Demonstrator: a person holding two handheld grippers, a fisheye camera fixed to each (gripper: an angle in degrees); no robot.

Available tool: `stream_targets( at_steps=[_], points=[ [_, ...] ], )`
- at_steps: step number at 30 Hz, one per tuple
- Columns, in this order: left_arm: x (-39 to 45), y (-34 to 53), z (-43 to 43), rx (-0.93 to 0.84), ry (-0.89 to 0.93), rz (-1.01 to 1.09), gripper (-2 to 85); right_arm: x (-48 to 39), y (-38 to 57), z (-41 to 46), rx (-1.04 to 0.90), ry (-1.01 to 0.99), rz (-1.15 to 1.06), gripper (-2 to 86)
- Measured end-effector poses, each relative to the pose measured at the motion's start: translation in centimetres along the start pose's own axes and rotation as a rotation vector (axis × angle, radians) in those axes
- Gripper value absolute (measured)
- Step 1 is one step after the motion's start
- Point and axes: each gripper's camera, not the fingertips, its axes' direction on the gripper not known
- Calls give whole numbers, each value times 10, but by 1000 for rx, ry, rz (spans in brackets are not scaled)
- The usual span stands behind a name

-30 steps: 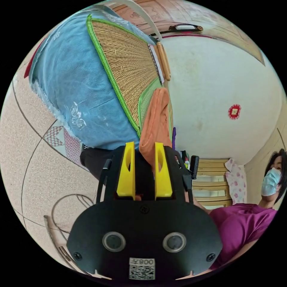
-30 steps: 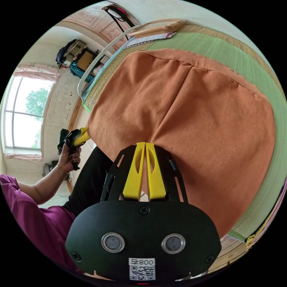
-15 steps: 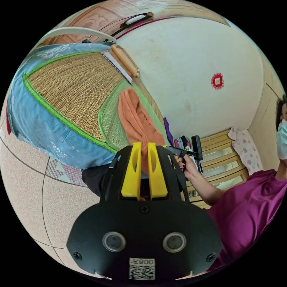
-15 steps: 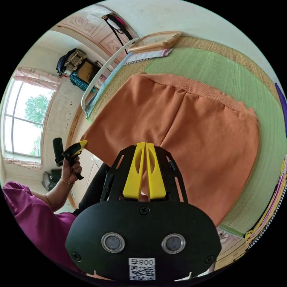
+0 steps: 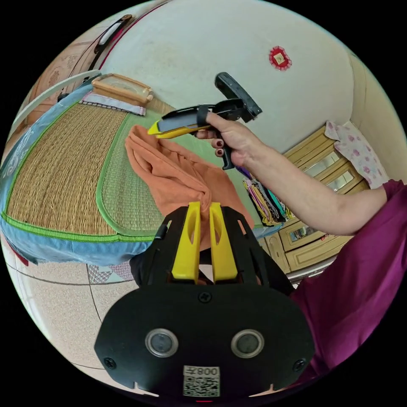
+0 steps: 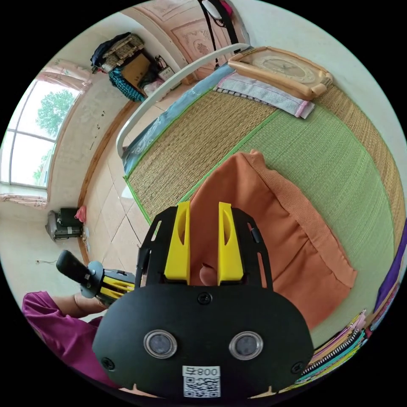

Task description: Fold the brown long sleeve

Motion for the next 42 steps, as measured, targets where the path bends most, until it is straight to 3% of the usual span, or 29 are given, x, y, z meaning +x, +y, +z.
stream_targets(
  at_steps=[22, 30, 42],
  points=[
    [133, -85, 133, -87, -46, 128, 34, -50, -73, 103, -285, 330, -51, 90],
    [184, -98, 170, -89, -62, 171, 33, -20, -46, 84, -237, 258, -48, 47],
    [319, -136, 258, -119, 58, 413, 32, 113, 94, -55, 52, -7, 14, 26]
  ],
)
